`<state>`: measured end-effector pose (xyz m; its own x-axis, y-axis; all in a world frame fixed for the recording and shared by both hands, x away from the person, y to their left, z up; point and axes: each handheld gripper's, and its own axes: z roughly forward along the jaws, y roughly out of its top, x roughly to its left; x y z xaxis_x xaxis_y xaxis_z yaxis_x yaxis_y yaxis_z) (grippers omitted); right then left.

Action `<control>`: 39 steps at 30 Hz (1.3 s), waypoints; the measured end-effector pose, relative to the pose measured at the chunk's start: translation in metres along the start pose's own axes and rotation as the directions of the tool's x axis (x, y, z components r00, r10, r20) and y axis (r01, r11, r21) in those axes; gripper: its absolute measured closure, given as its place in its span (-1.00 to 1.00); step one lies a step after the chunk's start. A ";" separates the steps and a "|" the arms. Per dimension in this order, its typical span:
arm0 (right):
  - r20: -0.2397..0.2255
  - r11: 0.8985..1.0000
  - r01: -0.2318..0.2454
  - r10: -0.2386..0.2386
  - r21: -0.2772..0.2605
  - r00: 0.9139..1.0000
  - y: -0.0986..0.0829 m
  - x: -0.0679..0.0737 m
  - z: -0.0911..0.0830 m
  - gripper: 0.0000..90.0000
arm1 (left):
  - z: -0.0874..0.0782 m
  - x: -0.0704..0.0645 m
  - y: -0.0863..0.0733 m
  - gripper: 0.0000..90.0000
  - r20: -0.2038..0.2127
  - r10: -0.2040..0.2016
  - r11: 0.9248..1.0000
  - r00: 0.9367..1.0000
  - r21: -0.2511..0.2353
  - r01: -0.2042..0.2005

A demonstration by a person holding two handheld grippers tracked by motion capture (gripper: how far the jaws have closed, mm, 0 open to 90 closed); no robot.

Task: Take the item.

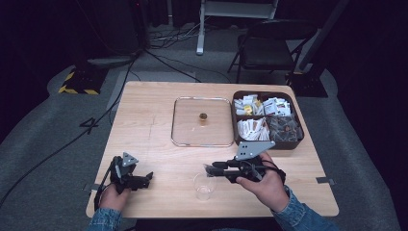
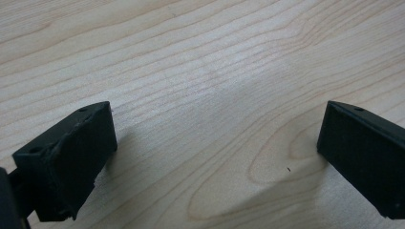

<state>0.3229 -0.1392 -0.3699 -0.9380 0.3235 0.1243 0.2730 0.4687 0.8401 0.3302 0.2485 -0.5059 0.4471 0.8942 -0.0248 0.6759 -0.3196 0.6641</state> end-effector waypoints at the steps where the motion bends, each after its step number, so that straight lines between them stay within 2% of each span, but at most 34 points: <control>1: 0.000 1.000 0.000 0.000 0.000 1.000 0.000 0.000 0.000 0.69 | 0.000 0.000 0.000 -1.00 0.000 0.000 1.000 1.000 0.001 0.000; 5: -0.034 1.000 0.002 -0.001 0.011 0.999 -0.004 0.003 0.009 0.69 | 0.000 0.000 0.000 -1.00 0.000 -0.001 1.000 1.000 0.000 0.001; 10: -0.055 0.999 0.001 0.001 0.035 0.999 -0.008 0.006 0.020 0.69 | 0.000 0.000 0.000 -1.00 0.000 -0.001 1.000 1.000 0.001 0.001; 20: -0.063 0.996 -0.005 0.011 0.087 0.998 -0.018 0.004 0.037 0.69 | 0.000 0.000 0.000 -1.00 0.000 0.000 1.000 1.000 0.000 0.000; 28: -0.065 0.991 0.010 -0.002 0.130 0.998 -0.024 0.004 0.047 0.69 | 0.000 0.000 0.000 -1.00 0.000 0.000 1.000 1.000 0.001 0.000; 29: -0.068 0.991 0.012 -0.003 0.136 0.998 -0.025 0.005 0.049 0.67 | 0.000 0.000 0.000 -1.00 0.000 -0.001 1.000 1.000 0.000 0.001; 32: -0.059 0.991 0.017 -0.009 0.133 0.998 -0.026 0.005 0.052 0.35 | 0.000 0.000 0.000 -1.00 0.000 0.000 1.000 1.000 0.000 0.000; 39: -0.066 0.994 0.017 -0.010 0.108 0.998 -0.024 0.005 0.049 0.08 | 0.000 0.000 0.000 -1.00 0.000 0.001 1.000 1.000 0.001 -0.001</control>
<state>0.3220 -0.1089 -0.4154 -0.9527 0.2639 0.1505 0.2784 0.5604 0.7800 0.3303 0.2486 -0.5058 0.4477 0.8938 -0.0246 0.6762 -0.3204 0.6634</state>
